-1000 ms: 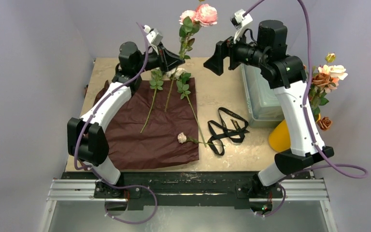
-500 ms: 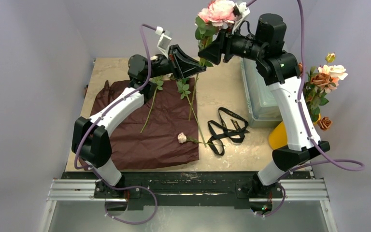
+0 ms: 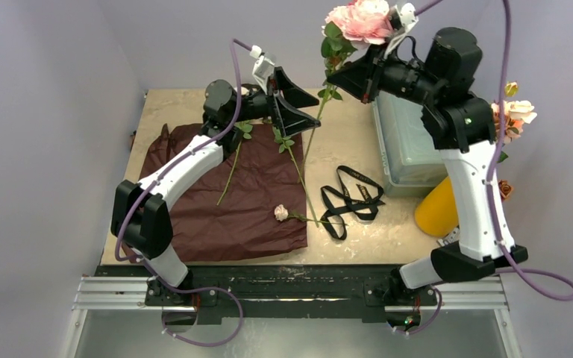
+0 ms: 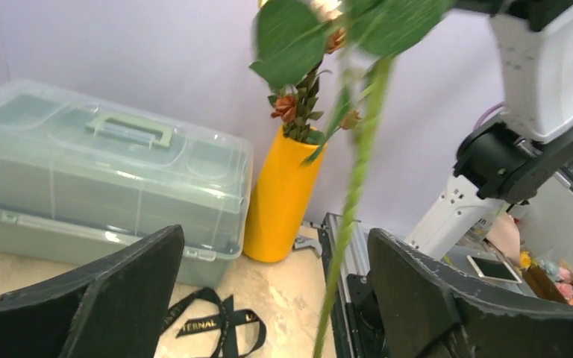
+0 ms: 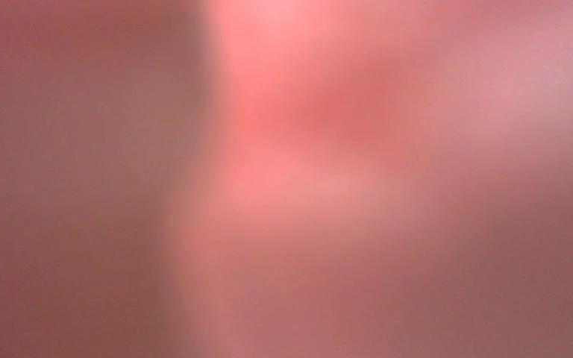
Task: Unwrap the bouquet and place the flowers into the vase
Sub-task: Pick up the fake flower from the wrapping paper, then insert the fake flower into the vase.
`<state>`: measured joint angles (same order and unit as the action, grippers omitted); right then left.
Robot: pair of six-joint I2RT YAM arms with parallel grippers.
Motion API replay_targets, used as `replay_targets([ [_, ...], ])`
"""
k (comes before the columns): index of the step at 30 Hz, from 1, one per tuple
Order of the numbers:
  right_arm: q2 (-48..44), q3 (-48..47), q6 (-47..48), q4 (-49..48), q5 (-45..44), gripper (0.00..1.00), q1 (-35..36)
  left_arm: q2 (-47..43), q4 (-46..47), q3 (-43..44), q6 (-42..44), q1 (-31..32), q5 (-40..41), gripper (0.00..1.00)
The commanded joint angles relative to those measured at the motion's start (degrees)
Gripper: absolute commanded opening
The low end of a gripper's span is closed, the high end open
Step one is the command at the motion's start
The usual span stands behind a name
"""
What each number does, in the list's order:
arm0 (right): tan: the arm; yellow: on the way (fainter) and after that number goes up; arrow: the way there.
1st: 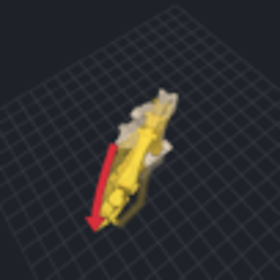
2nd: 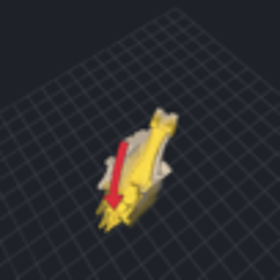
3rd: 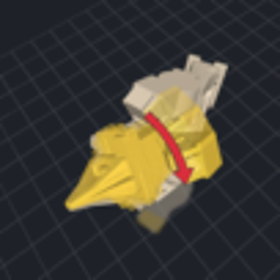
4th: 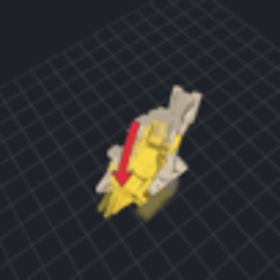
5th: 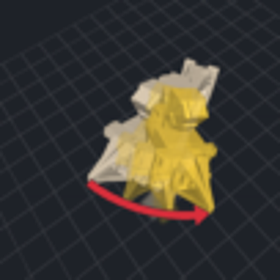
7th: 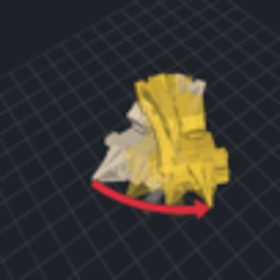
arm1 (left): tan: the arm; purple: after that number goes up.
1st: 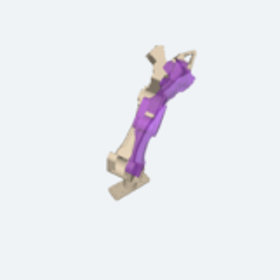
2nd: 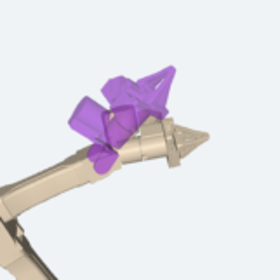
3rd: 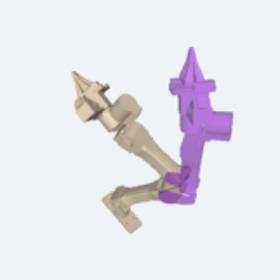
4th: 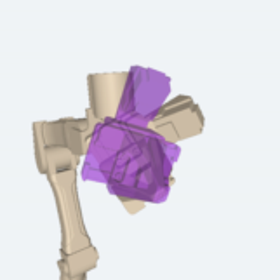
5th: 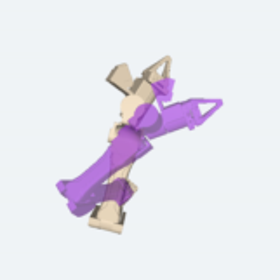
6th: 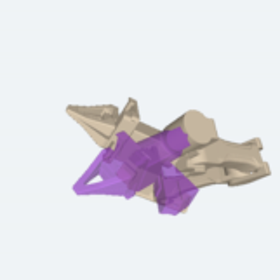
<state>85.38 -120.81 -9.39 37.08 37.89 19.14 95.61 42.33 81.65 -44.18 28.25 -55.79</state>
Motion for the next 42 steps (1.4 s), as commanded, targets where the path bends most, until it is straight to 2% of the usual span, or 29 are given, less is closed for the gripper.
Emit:
replay_targets([
  [1, -7.5, -1.6, 8.2, 3.9, -3.4, 0.0, -1.2, -3.1, -11.7, 1.9, 9.0, -1.3, -0.2, 0.97],
  [7, -18.3, 0.3, 22.4, 14.2, -11.5, 0.0, -3.1, -4.4, -21.4, 1.6, 18.1, -3.0, 1.4, 1.0],
  [12, -26.0, 3.2, 30.7, 22.0, -16.9, 0.0, -6.6, -3.9, -21.7, 1.0, 18.9, -2.9, 1.6, 1.0],
  [16, -30.1, 3.3, 30.8, 23.4, -17.8, 0.0, -11.5, -4.1, -18.6, -0.6, 16.4, -2.9, 1.8, 1.0],
  [26, -32.5, -1.7, 28.4, 27.6, -18.9, 0.0, -21.7, -5.9, -17.5, -2.8, 16.3, -2.5, 3.1, 1.0],
  [34, -37.2, 1.0, 25.4, 22.3, -28.1, 0.0, -28.2, -7.0, -15.2, -4.5, 15.7, -2.3, 3.2, 1.0],
  [42, -36.8, -1.0, 22.7, 17.0, -36.2, 0.0, -32.5, -7.6, -9.7, -7.1, 12.2, -2.2, 3.6, 1.0],
])
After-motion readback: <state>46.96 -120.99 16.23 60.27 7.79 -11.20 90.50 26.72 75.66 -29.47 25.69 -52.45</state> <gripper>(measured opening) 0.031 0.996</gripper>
